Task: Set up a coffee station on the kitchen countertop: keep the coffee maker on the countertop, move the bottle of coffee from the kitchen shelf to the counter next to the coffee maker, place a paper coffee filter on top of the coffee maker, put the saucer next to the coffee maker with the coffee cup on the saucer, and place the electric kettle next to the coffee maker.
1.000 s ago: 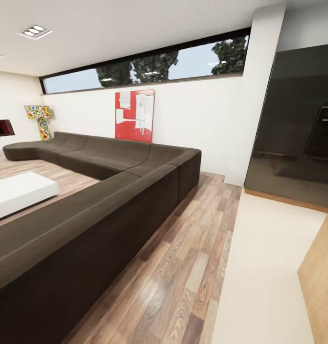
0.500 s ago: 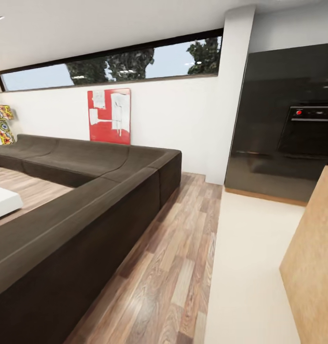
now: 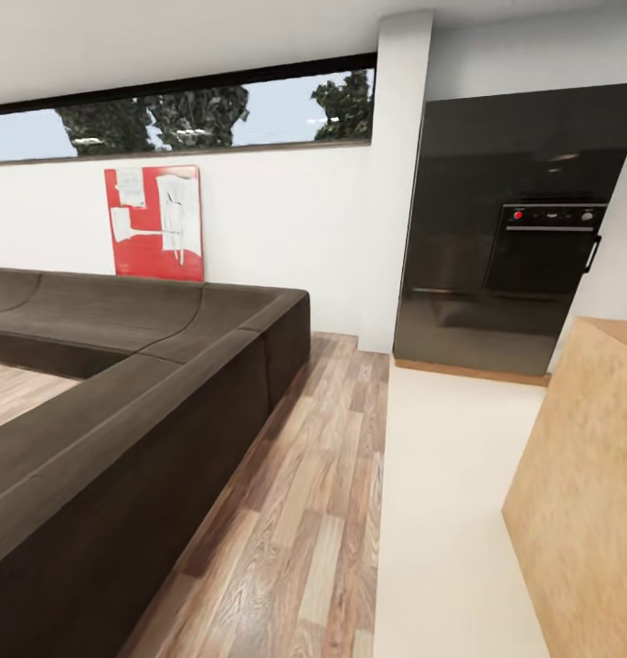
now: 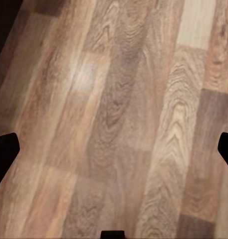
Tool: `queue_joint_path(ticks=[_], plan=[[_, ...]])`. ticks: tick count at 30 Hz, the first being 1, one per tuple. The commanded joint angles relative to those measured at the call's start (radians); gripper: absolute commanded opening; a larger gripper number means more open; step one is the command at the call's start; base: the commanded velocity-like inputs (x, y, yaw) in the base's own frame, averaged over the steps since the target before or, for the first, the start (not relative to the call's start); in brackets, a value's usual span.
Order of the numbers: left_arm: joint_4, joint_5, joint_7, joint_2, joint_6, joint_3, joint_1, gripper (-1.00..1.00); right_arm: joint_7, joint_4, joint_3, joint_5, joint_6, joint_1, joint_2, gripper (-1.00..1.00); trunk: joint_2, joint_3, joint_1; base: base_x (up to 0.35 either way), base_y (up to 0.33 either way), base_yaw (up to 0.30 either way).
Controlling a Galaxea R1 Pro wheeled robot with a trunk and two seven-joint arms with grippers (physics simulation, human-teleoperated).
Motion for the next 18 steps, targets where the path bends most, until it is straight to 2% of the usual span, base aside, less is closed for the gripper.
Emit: queue_joint_path(ticks=[1,9,18], plan=[[0.000,-0.001,-0.001,0.000,-0.003,0.000,-0.001,1.00,0.000,0.001,0.001,-0.010,-0.004,-0.001,0.000,1.00,0.000,-0.001,0.001,0.337,0.000,-0.266],[0.000,-0.001,-0.001,0.000,-0.003,0.000,-0.001,1.00,0.000,0.002,0.001,-0.009,-0.004,-0.001,0.000,1.00,0.000,-0.001,0.001,0.337,0.000,-0.266],[0.000,-0.001,-0.001,0.000,-0.005,0.000,0.000,1.00,0.000,0.052,0.001,-0.009,-0.005,-0.001,0.001,1.00,0.000,-0.001,0.001,0.337,0.000,-0.266]])
